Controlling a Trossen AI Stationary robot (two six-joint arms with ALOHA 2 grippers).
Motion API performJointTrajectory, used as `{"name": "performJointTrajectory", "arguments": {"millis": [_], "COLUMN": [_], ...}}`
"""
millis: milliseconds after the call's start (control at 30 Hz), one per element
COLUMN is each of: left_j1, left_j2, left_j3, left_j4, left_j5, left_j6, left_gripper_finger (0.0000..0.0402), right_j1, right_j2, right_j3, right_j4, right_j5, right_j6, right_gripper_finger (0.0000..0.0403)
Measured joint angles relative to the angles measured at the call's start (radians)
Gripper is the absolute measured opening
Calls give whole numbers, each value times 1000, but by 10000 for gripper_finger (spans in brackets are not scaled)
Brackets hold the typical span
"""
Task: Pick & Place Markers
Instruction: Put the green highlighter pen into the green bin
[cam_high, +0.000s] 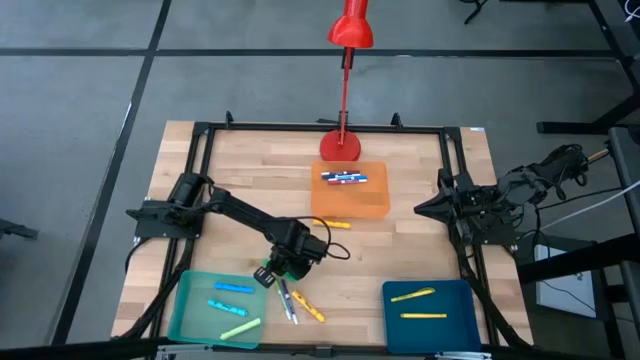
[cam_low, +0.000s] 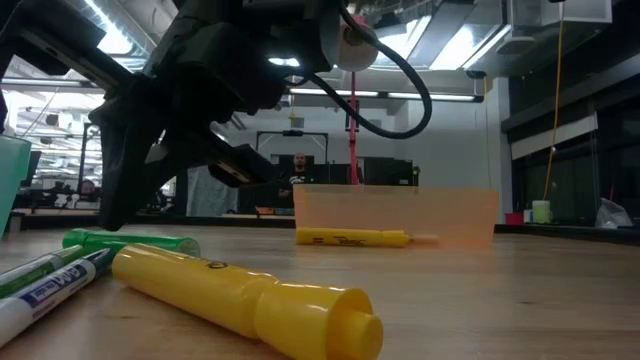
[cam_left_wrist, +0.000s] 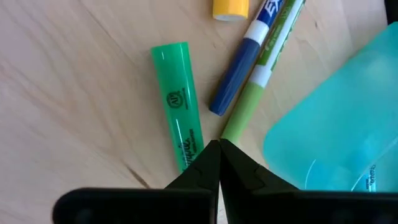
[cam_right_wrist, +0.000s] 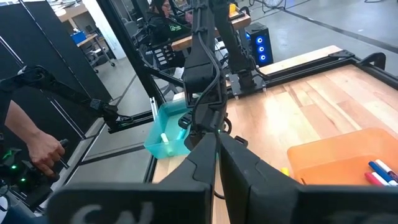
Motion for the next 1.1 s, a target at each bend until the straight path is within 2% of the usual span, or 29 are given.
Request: {"name": "performJointTrajectory", "arguments": {"millis": [700,900,1100], "left_j1": [7,19,36], "left_j2": [29,21,21], "left_j3": [2,70,104], "left_j4": [20,-55,-56], "left_j5": [-44,-24,-88], "left_j6": [-39,-37,-26], "left_gripper_finger": [2,2,4], "right_j1": [0,0,0], "right_j2": [0,0,0], "right_j3": [0,0,0], "right_j4": [0,0,0], "right_j5": [1,1,25], "right_j6": [1,-1,0], "right_gripper_finger": [20,20,20]}}
